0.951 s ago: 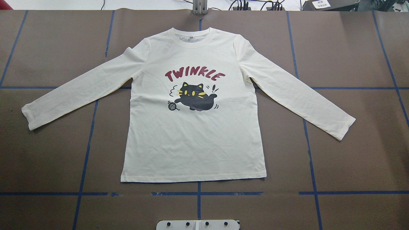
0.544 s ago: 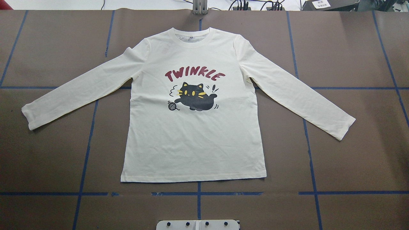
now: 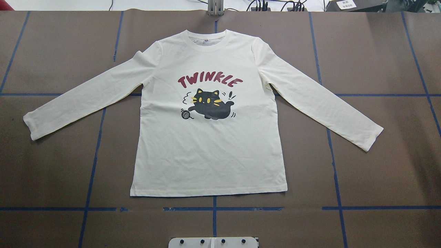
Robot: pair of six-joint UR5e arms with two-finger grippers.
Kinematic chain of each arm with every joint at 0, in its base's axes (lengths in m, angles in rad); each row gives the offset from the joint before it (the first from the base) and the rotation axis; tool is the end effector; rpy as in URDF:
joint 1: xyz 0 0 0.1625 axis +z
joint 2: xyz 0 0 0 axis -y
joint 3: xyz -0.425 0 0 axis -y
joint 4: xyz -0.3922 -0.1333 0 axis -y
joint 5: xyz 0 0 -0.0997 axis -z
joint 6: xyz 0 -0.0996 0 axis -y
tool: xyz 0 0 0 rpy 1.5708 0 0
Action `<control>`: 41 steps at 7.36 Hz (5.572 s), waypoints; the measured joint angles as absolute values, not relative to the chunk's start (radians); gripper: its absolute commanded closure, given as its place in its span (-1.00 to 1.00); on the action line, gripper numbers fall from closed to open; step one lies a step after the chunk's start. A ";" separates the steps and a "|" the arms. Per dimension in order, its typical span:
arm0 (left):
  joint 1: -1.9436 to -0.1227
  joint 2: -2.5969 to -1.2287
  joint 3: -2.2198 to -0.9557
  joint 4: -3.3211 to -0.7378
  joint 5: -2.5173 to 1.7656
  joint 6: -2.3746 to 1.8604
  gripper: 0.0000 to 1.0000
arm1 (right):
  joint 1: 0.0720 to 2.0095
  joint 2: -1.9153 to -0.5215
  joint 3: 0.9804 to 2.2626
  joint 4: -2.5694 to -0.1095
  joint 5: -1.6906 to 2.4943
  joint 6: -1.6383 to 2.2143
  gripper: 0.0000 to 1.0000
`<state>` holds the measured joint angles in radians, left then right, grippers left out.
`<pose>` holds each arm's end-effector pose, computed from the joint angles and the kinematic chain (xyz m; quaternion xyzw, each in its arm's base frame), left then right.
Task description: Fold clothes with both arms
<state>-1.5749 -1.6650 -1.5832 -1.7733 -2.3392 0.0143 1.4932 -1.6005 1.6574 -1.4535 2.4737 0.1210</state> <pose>-0.0663 -0.5464 0.5818 0.1461 0.3690 0.0624 0.9157 0.0171 -0.4906 0.6085 0.0348 -0.4402 -0.0185 0.8970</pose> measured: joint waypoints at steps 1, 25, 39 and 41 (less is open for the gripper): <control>-1.574 -1.660 -1.583 -1.800 -2.358 0.013 -1.00 | 1.450 -1.618 1.662 -1.377 2.452 0.178 -1.00; -1.569 -1.664 -1.585 -1.850 -2.364 0.012 -1.00 | 0.866 -1.616 1.668 -1.040 2.149 0.887 1.00; -1.569 -1.669 -1.584 -1.850 -2.366 0.007 -1.00 | 0.957 -0.546 1.218 -1.232 2.331 1.008 1.00; -1.568 -1.671 -1.584 -1.851 -2.367 -0.012 -1.00 | 0.811 -0.421 1.070 -1.065 2.210 1.041 1.00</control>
<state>-1.5683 -1.6705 -1.5841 -1.8510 -2.3667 -0.0121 0.8106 -0.4210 1.0697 -1.0647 2.2103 1.0411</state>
